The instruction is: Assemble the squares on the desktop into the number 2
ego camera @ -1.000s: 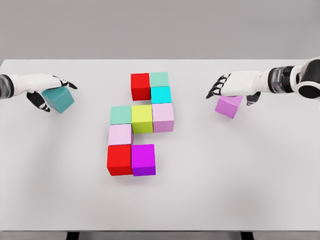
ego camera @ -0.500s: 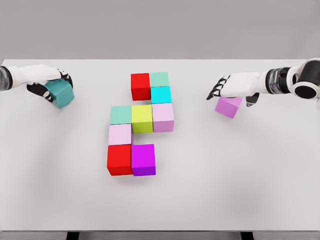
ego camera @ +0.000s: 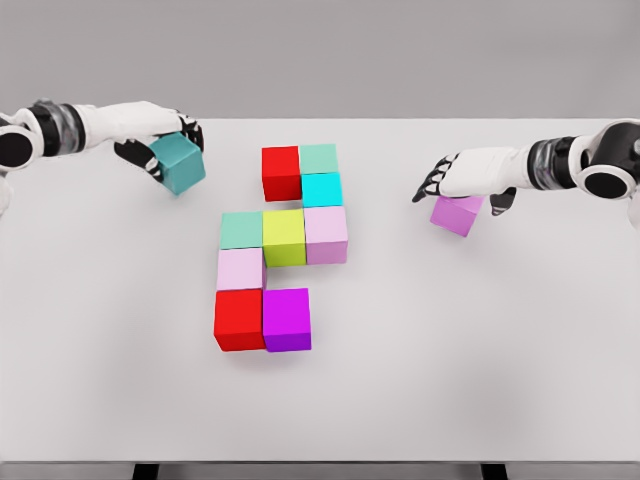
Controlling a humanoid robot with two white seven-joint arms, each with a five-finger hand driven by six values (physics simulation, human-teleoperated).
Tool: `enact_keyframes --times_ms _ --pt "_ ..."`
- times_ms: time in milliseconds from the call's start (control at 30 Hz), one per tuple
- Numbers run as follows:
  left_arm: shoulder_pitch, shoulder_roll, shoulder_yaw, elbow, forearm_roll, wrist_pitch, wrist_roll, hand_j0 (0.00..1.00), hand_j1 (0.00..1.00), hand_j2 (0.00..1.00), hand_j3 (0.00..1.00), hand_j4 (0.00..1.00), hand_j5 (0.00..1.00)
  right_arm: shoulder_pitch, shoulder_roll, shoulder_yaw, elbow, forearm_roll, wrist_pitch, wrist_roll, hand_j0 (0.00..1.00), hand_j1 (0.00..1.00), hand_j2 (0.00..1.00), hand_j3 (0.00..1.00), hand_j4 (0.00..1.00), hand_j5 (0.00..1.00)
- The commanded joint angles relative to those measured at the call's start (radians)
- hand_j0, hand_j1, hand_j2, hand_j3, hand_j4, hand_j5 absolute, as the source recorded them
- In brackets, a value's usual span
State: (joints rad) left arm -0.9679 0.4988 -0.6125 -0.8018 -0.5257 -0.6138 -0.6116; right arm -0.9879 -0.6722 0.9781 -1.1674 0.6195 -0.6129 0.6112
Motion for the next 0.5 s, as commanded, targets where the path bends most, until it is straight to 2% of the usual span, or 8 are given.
enact_keyframes --times_ms 0,100,133,200,233,300,400,467 --pt "0.0 -0.022 0.0 -0.001 0.007 0.003 0.001 0.32 0.32 0.32 0.32 0.32 0.32 0.0 0.0 0.001 0.002 0.011 0.002 0.0 1.0 1.0 1.0 1.0 1.0 1.0" --pt "0.003 -0.034 0.0 -0.013 0.019 0.003 0.001 0.32 0.32 0.32 0.32 0.32 0.32 -0.005 0.0 0.001 0.002 0.013 0.002 0.0 0.73 0.73 0.73 0.73 0.73 0.73" --pt "0.005 -0.036 0.0 -0.025 0.041 0.003 0.001 0.32 0.32 0.32 0.32 0.32 0.32 -0.005 0.0 0.001 0.003 0.011 0.002 0.0 0.69 0.69 0.69 0.69 0.69 0.69" --pt "0.005 -0.034 -0.03 -0.085 0.044 0.003 0.001 0.33 0.33 0.33 0.33 0.33 0.33 -0.005 0.0 0.001 0.003 0.011 0.002 0.0 0.69 0.69 0.69 0.69 0.69 0.69" --pt "0.006 -0.019 -0.069 -0.148 0.081 0.049 0.001 0.33 0.33 0.33 0.33 0.33 0.33 -0.005 0.0 0.002 0.003 0.011 0.002 0.0 0.69 0.69 0.69 0.69 0.69 0.69" --pt "0.009 0.024 -0.156 -0.194 0.154 0.15 0.001 0.33 0.33 0.33 0.33 0.33 0.33 -0.005 0.0 0.002 0.003 0.011 0.002 0.0 0.69 0.69 0.69 0.69 0.69 0.69" --pt "0.008 0.034 -0.17 -0.238 0.196 0.278 0.001 0.33 0.33 0.33 0.33 0.33 0.33 -0.005 0.005 0.002 0.002 0.011 0.002 0.0 0.69 0.69 0.69 0.69 0.69 0.69" --pt "0.006 0.034 -0.171 -0.24 0.196 0.358 0.001 0.33 0.33 0.33 0.33 0.33 0.33 -0.005 0.005 0.002 0.003 0.006 0.002 0.0 0.63 0.63 0.63 0.63 0.63 0.63"
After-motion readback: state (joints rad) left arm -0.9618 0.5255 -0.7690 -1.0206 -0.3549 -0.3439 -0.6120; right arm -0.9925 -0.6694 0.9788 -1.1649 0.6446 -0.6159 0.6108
